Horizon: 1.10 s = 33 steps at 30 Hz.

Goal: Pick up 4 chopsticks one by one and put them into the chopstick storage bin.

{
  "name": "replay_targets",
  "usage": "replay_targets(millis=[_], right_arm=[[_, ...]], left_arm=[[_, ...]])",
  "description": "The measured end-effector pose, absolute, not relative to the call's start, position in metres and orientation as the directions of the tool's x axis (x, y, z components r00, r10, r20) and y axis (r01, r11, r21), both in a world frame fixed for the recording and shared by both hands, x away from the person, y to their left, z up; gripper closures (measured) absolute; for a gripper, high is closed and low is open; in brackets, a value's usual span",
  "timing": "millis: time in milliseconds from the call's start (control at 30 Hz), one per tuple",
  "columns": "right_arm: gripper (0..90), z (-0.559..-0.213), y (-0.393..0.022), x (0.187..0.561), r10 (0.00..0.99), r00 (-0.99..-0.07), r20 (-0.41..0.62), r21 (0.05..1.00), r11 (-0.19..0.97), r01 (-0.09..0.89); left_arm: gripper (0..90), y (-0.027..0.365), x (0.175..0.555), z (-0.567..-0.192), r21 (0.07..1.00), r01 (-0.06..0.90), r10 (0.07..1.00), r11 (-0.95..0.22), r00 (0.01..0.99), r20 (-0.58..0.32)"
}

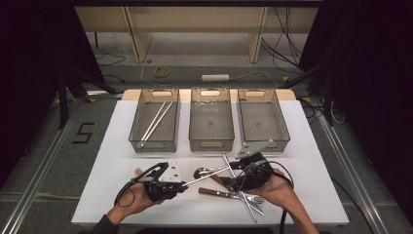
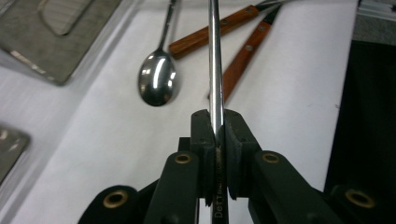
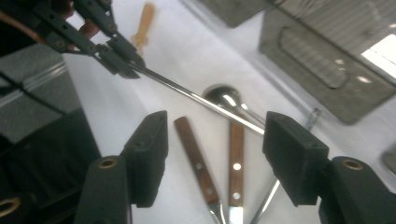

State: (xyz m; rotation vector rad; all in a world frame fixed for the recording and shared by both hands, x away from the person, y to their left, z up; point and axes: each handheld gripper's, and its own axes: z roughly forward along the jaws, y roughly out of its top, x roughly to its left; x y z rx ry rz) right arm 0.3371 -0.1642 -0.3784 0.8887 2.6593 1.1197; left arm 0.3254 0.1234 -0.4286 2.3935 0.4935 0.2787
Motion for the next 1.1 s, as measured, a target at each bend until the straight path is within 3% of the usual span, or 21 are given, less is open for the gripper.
replay_targets(millis=[167,433,667,1100], right_arm=[[38.9,-0.383,-0.179,0.34,0.658,-0.744,0.12,0.693,0.481,0.537],[39.1,-0.411,-0.196,0.346,0.754,-0.645,0.125,0.627,0.444,0.64],[30.0,-0.428,-0.193,0.349,0.777,-0.618,0.117,0.599,0.441,0.668],[29.6,-0.432,-0.191,0.345,0.77,-0.626,0.127,0.621,0.43,0.655]], left_arm=[[83.4,0.134,0.332,-0.425,0.687,0.355,0.531,-0.634,0.846,0.053],[83.4,0.147,0.34,-0.421,0.73,0.422,0.646,-0.538,0.762,0.036],[83.4,0.16,0.344,-0.416,0.755,0.455,0.709,-0.472,0.705,0.018],[83.4,0.182,0.359,-0.408,0.78,0.499,0.781,-0.377,0.624,-0.022]])
